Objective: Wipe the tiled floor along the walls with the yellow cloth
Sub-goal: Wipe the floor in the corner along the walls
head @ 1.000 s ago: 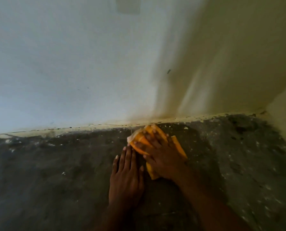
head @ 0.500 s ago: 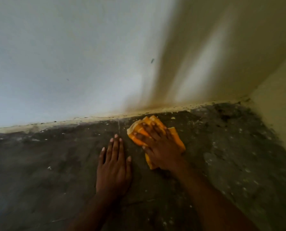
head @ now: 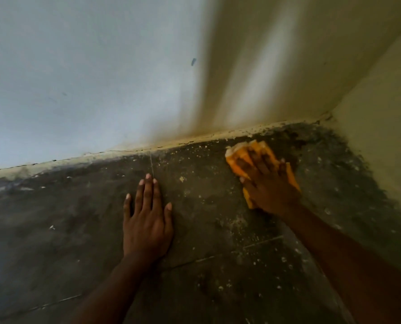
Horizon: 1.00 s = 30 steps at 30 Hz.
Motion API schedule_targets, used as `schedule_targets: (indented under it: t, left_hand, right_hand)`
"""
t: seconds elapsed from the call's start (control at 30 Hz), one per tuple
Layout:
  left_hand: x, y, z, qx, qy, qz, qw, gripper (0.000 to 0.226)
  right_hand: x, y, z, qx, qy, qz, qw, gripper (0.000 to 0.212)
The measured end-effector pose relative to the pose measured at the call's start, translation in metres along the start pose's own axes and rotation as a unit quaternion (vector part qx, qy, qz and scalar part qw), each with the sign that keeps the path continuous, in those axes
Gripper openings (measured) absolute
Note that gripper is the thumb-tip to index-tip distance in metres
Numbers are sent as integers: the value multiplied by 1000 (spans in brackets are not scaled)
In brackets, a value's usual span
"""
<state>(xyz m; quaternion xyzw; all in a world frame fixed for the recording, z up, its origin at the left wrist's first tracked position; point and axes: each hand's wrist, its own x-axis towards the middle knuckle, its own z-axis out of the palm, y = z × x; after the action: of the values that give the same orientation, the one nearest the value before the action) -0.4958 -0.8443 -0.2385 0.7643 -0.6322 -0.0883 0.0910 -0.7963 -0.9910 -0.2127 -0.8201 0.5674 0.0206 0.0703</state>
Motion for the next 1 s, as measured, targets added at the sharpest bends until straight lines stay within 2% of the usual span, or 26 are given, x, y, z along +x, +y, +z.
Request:
schedule_targets:
  t: [0.07,0.1,0.17,0.23,0.27,0.3,0.4,0.43,0.5,0.6,0.63,0.7,0.77,0.83,0.9,1.0]
  left_hand:
    - [-1,0,0,-6,-1,1,1000,73]
    - [-1,-1,1,-9,0,4,1000,73]
    - [2,-4,3,-3,1,9,1000,73]
    - [1,-6,6,0,-3,11,1000,73]
    - [1,-5,7,-1,-4,13,1000,73]
    - [0,-4,5,-1,-3,16,1000,73]
    - [1,-1,0,7,0,3,1000,74]
    - [-1,1,-1,6,1,-4,1000,75]
    - [-1,0,-3,5,-2,-7,1000,74]
    - [1,-2,0,5,-12,4,1000,74]
    - [0,-3,1,6,-7,6,1000,74]
    - [3,-4,1,4,-2,11,1000,75]
    - [0,-3,1,-4,-4,25,1000,77]
    - [0,-8,-5,-30,3,39,999,78]
    - [-5,-5,-7,-54,14,81,995,74]
    - [-6,-5,-6,-52,18,142,988,70]
  right_hand:
    - [-26,20,5,-10,-2,-45,999,60]
    - [-23,34,4,-14,14,-29,999,59]
    - [4,43,1,16,46,87,995,57]
    - [31,24,-4,79,64,251,963,59]
    - [37,8,-3,96,65,285,951,62]
    - [32,-7,1,99,57,269,956,64]
    - [-34,-25,24,43,50,69,995,64]
    - [-60,-14,30,35,54,44,997,63]
    - [-79,20,28,26,78,72,994,63]
    - [-52,49,21,82,96,266,956,61]
    - [-40,43,17,118,98,300,942,61]
    - [-32,17,15,113,104,278,948,62]
    - [-70,-9,24,62,78,155,983,66]
    - [-124,-15,40,62,54,86,993,68]
    - [-163,10,39,70,61,109,990,63]
    - [-153,49,27,71,60,234,968,60]
